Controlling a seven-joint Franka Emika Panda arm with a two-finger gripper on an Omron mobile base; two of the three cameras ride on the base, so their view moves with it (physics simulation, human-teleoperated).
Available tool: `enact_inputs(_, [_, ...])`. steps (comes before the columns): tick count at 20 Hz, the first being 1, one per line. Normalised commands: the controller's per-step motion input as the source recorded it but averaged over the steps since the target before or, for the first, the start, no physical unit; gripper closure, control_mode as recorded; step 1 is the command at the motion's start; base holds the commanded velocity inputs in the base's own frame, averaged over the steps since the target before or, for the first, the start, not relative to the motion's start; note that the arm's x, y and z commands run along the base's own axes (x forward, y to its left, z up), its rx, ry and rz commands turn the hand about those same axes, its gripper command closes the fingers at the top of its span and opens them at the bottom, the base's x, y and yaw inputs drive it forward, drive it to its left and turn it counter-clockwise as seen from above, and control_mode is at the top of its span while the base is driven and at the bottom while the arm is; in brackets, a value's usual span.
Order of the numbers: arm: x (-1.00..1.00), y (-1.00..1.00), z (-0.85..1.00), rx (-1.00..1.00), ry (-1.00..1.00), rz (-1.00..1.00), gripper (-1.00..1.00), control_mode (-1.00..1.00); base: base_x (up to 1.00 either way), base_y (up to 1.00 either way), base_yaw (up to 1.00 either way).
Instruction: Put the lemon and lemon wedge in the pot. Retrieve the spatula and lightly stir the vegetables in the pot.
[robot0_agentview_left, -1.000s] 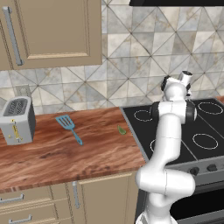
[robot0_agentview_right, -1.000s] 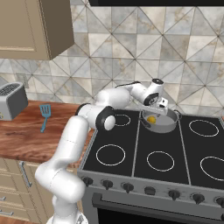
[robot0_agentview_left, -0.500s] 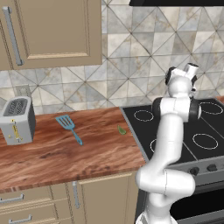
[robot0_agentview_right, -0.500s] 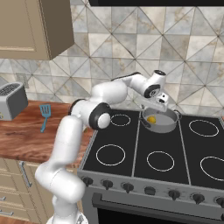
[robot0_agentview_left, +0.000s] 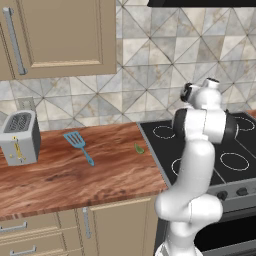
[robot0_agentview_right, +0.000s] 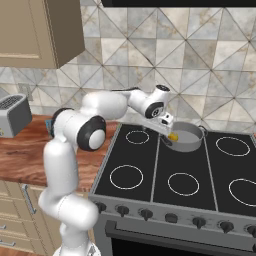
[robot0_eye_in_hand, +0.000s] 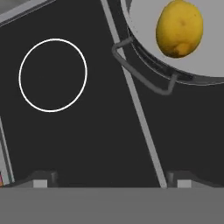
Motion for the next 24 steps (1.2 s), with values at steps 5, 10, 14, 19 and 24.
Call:
enact_inputs(5, [-0.34,0.98,0.04,-0.29,-0.02,0.27,-1.00,-1.00,0.00,0.00,0.00])
enact_inputs(10, [-0.16,0.87,0.00,-0.14,-0.08,0.32,-1.00,-1.00,0.00,0.00,0.00])
enact_inputs(14, [-0.04,0.67,0.00,0.03,0.00,0.29,-1.00,-1.00,0.00,0.00,0.00])
enact_inputs(19, [0.07,0.74,0.00,0.00,0.00,0.21,-1.00,-1.00,0.00,0.00,0.00])
enact_inputs(24, [0.19,0.80,-0.05,0.00,-0.07,0.16,-1.00,-1.00,0.00,0.00,0.00])
